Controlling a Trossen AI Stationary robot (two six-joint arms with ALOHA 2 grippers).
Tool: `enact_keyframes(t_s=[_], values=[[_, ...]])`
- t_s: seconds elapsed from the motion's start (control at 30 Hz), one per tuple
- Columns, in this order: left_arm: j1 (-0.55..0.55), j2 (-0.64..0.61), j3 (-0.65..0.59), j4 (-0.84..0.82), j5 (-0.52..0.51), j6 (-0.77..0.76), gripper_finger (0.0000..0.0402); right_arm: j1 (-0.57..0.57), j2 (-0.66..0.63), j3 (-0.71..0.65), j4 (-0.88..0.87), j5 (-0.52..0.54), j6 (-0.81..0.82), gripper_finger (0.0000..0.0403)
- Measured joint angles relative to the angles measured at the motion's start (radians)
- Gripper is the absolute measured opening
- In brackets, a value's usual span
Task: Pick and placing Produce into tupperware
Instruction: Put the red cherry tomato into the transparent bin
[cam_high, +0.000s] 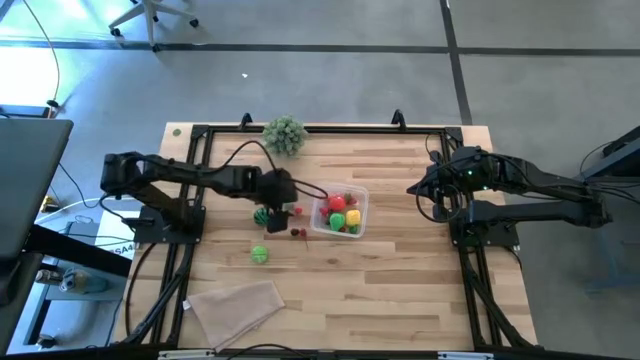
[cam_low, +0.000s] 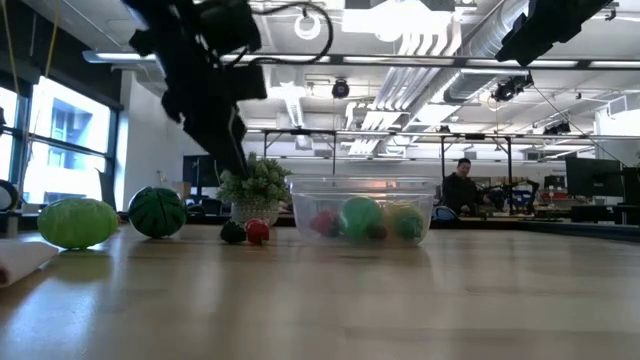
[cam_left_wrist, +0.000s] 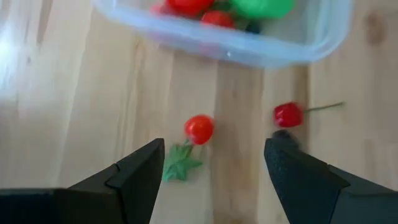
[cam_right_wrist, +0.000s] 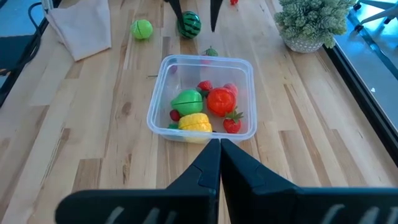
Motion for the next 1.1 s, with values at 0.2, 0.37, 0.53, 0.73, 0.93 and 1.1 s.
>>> enact_keyframes(t_s=[0.2,0.37,0.53,0.73,0.93,1.1], values=[[0.049,-0.001,-0.084,0.126,0.053,0.041,0.0264,0.0,0.0,0.0,0.0,0.0,0.0,0.0002],[0.05,0.008,-0.104,0.179,0.059,0.063,0.0264,0.0,0.0,0.0,0.0,0.0,0.0,0.0002],[0.05,0.069,-0.104,0.219,0.056,0.072,0.0264,0.0,0.0,0.0,0.0,0.0,0.0,0.0002],[0.051,0.131,-0.104,0.286,0.061,0.098,0.0264,0.0,0.0,0.0,0.0,0.0,0.0,0.0002],[0.051,0.15,-0.104,0.284,0.063,0.098,0.0264,0.0,0.0,0.0,0.0,0.0,0.0,0.0002],[0.051,0.15,-0.104,0.286,0.063,0.097,0.0264,0.0,0.0,0.0,0.0,0.0,0.0,0.0002]])
